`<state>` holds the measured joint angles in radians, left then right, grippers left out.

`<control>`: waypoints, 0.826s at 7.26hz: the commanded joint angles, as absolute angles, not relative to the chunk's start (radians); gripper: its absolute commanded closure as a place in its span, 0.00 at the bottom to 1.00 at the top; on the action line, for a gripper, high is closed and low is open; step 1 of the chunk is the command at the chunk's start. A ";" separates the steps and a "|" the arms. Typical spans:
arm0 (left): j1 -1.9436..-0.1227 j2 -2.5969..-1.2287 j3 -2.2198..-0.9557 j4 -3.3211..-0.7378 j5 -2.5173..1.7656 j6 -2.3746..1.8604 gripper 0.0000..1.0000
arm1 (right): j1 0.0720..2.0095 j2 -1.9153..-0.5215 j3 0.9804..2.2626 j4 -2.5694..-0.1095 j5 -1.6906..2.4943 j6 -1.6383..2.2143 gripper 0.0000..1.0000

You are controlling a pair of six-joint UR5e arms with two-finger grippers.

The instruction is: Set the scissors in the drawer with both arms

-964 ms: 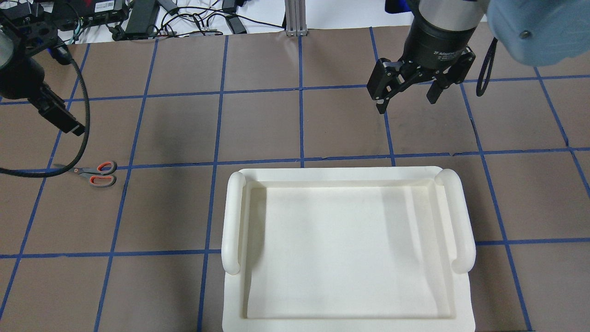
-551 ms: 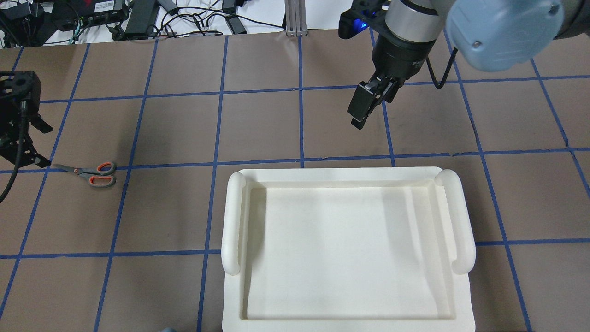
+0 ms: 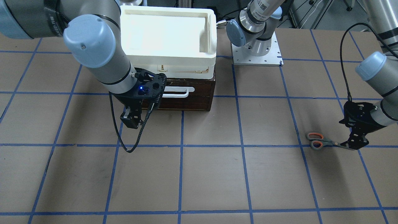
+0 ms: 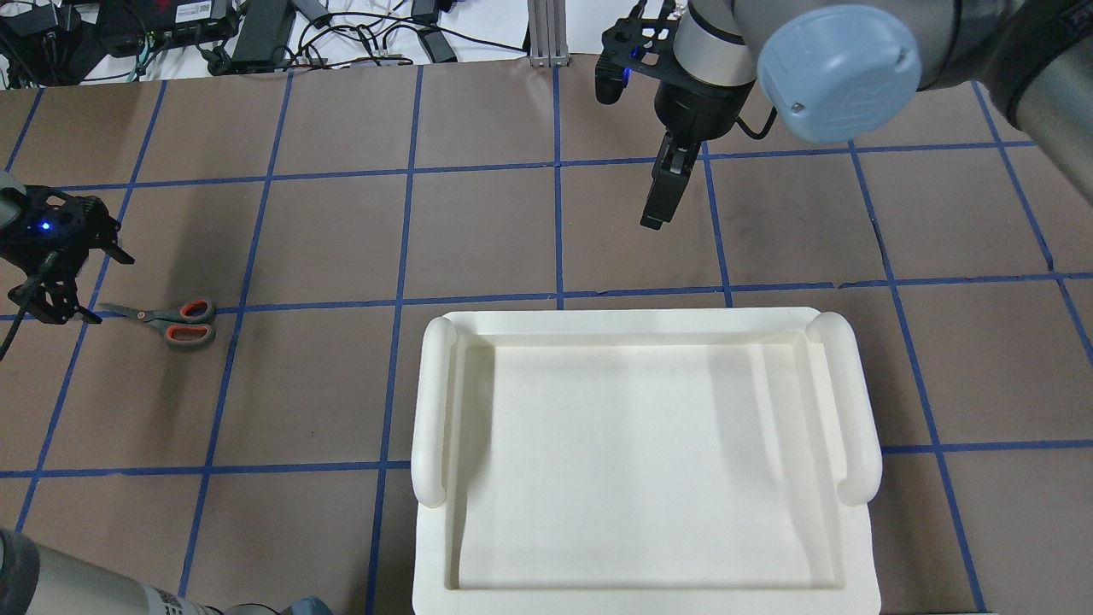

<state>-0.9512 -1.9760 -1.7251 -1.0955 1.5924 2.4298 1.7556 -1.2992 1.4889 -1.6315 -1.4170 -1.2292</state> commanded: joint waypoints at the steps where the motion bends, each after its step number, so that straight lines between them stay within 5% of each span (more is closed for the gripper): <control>1: -0.951 -2.067 -1.727 -0.944 1.630 2.442 0.00 | 1.843 -1.231 1.488 -1.597 -1.460 -1.357 0.00; 6: -0.943 -2.083 -1.782 -0.930 1.618 2.379 0.00 | 1.870 -1.203 1.491 -1.516 -1.456 -1.384 0.00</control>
